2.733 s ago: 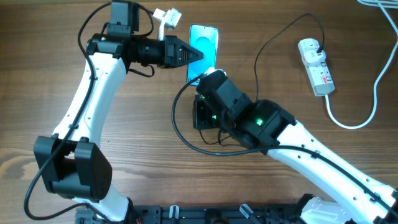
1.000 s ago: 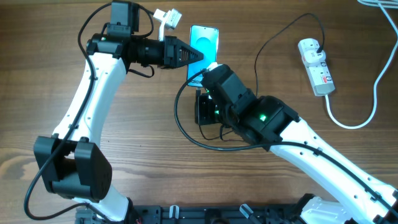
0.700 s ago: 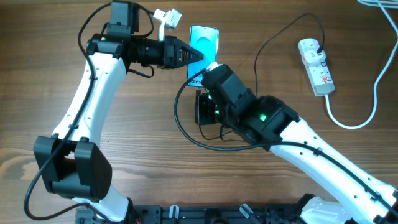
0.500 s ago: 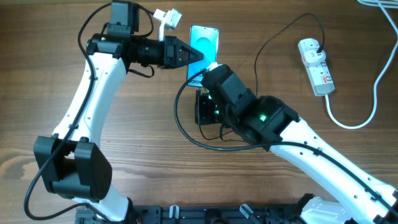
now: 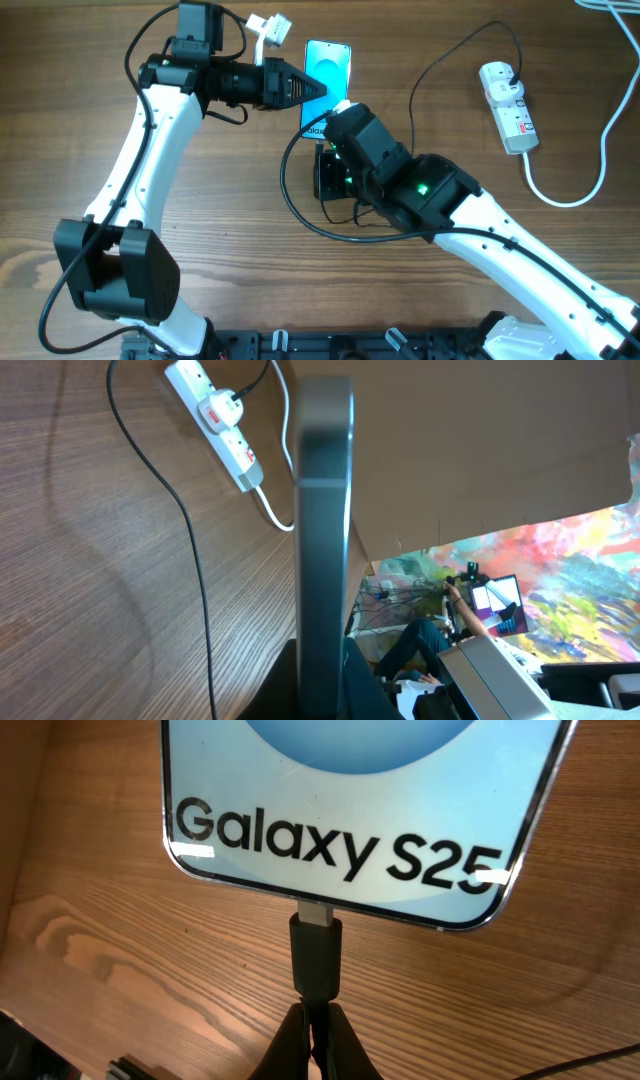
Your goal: Plug charger to phone and switch on socket
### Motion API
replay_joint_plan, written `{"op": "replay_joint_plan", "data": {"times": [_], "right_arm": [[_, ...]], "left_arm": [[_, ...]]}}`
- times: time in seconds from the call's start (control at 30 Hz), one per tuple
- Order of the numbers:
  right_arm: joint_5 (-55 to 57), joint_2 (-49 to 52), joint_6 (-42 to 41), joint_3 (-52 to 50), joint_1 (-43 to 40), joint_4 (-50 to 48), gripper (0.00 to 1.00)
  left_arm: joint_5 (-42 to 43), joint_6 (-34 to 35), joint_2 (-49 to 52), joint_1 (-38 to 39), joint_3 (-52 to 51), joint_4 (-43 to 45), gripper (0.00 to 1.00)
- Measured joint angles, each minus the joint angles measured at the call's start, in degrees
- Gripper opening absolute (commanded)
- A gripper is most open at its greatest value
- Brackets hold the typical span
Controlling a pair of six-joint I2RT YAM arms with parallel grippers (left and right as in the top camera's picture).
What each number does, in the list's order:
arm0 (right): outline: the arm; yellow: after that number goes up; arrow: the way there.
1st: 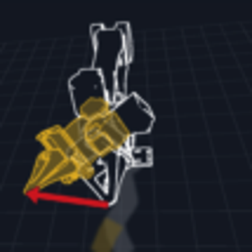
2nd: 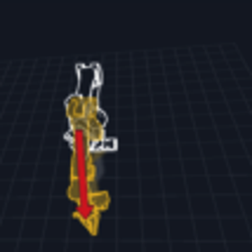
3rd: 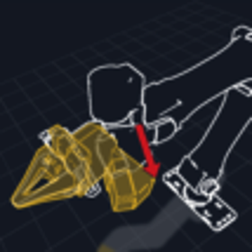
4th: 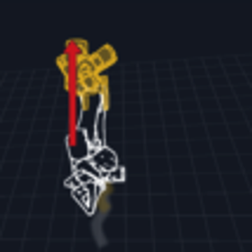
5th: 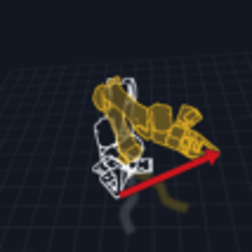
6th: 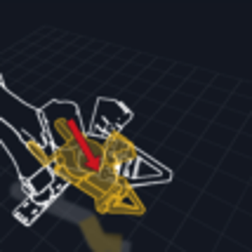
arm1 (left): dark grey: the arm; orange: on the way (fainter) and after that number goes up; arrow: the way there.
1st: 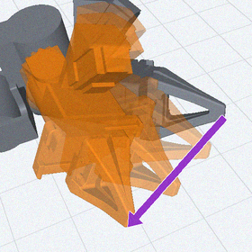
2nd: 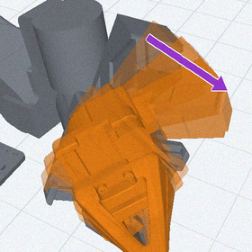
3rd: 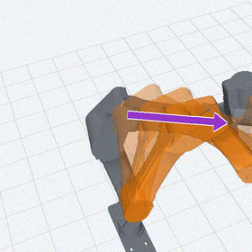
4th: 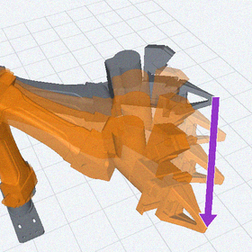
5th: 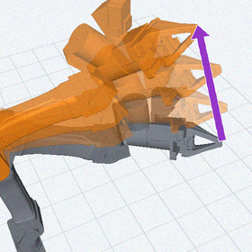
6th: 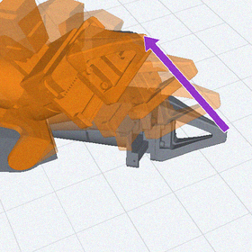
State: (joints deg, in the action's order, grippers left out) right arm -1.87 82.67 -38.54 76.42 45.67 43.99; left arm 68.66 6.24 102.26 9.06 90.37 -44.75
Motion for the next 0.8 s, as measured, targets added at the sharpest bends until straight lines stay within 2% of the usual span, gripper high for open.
{"op": "replay_joint_plan", "data": {"times": [0.8], "right_arm": [[0.0, 0.0, -0.2, -0.1, 0.0, -0.4, 0.04]], "left_arm": [[2.0, -0.3, 0.0, 0.0, 0.0, 0.1, 0.04]]}}
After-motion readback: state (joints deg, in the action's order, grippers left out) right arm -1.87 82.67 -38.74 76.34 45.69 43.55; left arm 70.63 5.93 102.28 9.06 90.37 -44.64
